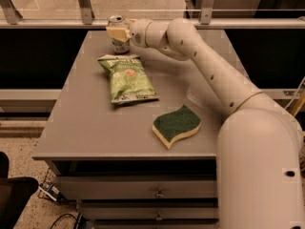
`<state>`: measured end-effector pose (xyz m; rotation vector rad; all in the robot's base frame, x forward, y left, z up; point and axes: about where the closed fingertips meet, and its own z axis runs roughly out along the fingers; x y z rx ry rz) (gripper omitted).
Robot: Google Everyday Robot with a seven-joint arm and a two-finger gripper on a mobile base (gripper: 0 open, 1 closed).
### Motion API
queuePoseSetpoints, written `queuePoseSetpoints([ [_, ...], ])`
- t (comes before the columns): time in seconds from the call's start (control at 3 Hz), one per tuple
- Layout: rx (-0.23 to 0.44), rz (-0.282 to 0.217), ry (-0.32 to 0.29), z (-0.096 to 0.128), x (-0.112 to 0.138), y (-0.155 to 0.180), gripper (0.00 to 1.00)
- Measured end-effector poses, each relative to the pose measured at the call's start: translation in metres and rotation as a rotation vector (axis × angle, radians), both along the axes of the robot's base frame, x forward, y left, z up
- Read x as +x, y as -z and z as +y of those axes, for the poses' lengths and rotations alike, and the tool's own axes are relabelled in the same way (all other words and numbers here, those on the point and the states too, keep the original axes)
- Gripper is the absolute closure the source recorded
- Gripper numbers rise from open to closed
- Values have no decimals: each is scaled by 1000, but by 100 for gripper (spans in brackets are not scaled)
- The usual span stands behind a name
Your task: Pick 7up can
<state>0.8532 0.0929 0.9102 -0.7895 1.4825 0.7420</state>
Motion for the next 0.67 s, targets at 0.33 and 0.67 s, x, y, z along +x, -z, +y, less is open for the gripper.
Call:
queuePoseSetpoints([
  [0.33,-4,-10,-12,-9,-17,-19,100],
  [0.67,-12,-30,-35,-20,-46,-47,100],
])
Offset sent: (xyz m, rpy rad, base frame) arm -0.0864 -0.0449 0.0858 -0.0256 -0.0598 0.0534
